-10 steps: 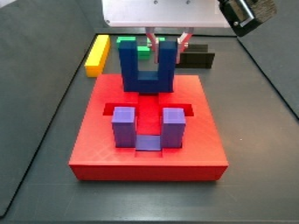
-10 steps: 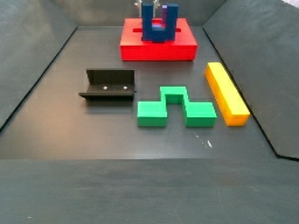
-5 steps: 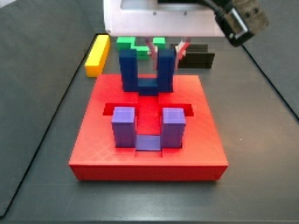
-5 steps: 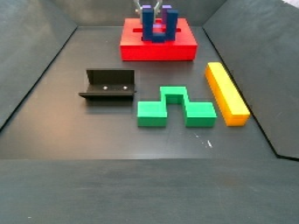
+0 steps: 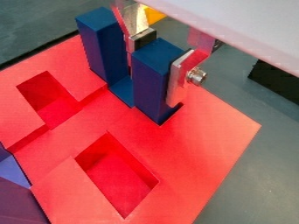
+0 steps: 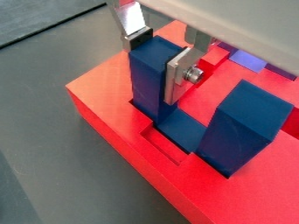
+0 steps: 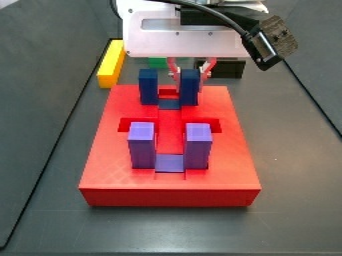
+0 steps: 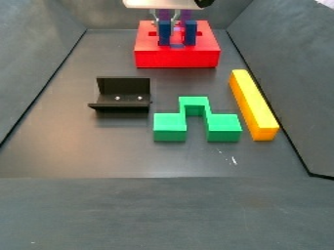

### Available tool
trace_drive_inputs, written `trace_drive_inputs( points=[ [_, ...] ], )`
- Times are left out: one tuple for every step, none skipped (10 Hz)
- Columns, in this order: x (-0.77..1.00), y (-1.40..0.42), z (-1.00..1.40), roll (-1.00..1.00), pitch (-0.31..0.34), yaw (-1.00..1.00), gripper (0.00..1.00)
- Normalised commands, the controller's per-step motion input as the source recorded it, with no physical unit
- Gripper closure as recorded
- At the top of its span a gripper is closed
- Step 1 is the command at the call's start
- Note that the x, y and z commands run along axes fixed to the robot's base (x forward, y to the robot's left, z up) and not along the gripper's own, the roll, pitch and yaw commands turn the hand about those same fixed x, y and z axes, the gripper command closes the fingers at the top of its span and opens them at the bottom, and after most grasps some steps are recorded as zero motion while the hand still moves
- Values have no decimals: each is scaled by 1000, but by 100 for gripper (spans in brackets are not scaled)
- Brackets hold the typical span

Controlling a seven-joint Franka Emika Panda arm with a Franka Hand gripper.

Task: Pick up the blue object. Move up. Move to above the board. Insert the blue object.
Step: Insert the blue object.

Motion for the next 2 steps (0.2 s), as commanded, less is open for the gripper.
trace_drive_inputs(
  points=[
    [0,0,-251,6,0,0,100],
    [0,0,0,0,0,0,100]
  ],
)
